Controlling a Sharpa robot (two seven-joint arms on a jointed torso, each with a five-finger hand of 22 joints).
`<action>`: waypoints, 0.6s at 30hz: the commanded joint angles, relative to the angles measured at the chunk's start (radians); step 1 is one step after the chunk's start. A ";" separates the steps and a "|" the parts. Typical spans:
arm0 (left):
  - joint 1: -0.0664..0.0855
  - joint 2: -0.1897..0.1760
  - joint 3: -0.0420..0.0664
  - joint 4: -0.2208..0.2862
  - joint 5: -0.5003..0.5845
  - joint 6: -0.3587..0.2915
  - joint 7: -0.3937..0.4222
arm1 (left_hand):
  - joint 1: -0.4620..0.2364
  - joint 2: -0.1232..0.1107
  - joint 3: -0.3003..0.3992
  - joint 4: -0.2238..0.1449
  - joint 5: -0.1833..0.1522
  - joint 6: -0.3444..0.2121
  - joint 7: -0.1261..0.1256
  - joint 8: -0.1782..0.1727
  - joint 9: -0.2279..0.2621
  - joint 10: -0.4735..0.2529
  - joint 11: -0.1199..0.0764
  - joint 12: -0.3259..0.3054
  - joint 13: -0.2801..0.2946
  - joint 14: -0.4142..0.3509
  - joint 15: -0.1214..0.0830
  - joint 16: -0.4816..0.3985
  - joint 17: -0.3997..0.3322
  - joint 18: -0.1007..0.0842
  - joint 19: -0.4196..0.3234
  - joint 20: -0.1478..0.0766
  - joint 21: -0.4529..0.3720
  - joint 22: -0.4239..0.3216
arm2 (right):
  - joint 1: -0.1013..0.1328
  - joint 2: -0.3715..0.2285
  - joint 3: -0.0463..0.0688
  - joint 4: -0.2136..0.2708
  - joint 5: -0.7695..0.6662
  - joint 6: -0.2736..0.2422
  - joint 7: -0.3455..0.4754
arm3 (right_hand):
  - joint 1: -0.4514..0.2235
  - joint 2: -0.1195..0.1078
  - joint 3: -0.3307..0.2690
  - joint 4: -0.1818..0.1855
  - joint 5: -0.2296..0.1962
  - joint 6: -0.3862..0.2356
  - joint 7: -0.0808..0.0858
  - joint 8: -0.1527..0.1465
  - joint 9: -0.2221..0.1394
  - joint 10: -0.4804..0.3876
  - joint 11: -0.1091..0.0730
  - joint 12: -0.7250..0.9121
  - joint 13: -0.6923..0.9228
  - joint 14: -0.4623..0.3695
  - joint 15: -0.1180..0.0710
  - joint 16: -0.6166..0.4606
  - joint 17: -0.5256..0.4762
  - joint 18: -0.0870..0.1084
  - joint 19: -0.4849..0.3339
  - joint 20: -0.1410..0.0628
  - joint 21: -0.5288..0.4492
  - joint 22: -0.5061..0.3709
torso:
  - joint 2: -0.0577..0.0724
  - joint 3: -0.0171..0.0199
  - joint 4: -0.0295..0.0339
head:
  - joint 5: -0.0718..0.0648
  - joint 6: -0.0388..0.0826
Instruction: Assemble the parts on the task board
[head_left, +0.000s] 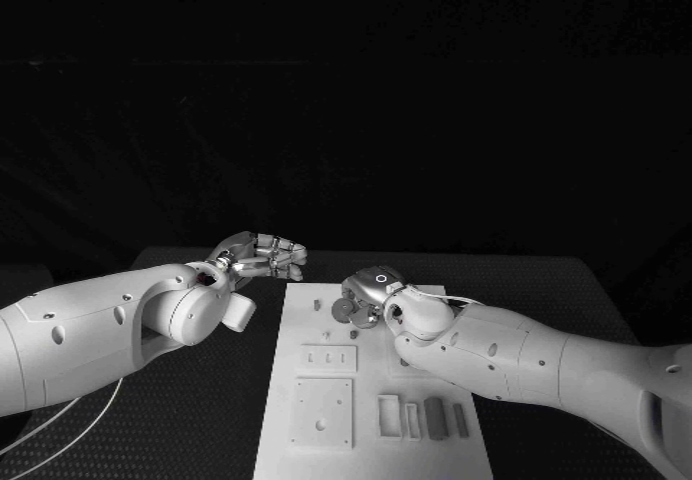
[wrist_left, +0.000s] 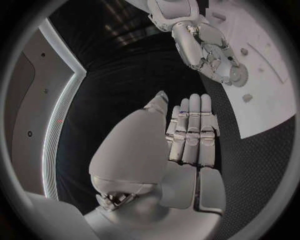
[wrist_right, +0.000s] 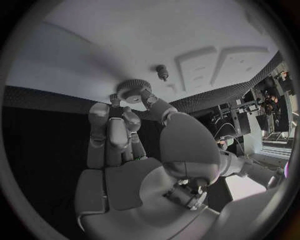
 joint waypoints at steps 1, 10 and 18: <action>0.002 0.002 0.001 0.001 -0.002 0.013 0.008 | 0.005 0.003 -0.007 -0.001 0.001 -0.001 0.004 -0.004 -0.001 0.008 0.002 -0.004 0.000 0.009 0.001 -0.006 0.001 0.015 0.006 0.001 -0.004 0.001 | 0.000 -0.001 0.000 -0.002 0.009 0.029 0.008 | 0.005 -0.008 0.002 -0.001 0.006 -0.012 -0.004 -0.005 -0.001 -0.003 0.006 -0.005 -0.001 0.001 0.006 -0.003 -0.002 0.064 0.001 -0.005 0.002 0.013 | 0.000 0.0006 -0.0012 | 0.000 -0.001; 0.002 0.002 0.001 -0.001 -0.002 0.013 0.008 | 0.002 0.005 -0.007 0.000 0.001 -0.003 0.005 -0.005 -0.002 0.008 0.003 -0.005 0.000 0.009 0.001 -0.007 0.002 0.015 0.007 0.001 -0.004 0.001 | 0.000 -0.005 0.000 -0.006 0.019 0.050 0.013 | 0.031 0.037 0.018 -0.018 0.006 -0.016 -0.008 -0.005 -0.001 -0.006 0.001 -0.005 -0.002 -0.002 0.001 -0.004 -0.006 0.064 -0.004 -0.006 0.001 0.014 | 0.000 0.0014 -0.0009 | -0.003 -0.002; 0.002 0.000 0.001 -0.002 -0.001 0.014 0.008 | 0.001 0.006 -0.008 0.000 0.001 -0.003 0.006 -0.005 -0.002 0.008 0.003 -0.005 0.000 0.009 0.001 -0.007 0.003 0.015 0.007 0.001 -0.005 0.002 | 0.001 -0.046 0.001 0.018 0.127 -0.083 0.085 | 0.012 0.041 0.006 -0.026 0.005 -0.011 -0.007 0.000 0.002 -0.007 0.003 -0.003 -0.001 0.001 0.002 0.000 0.001 0.064 -0.004 -0.002 0.004 0.016 | -0.001 0.0023 -0.0009 | -0.002 0.000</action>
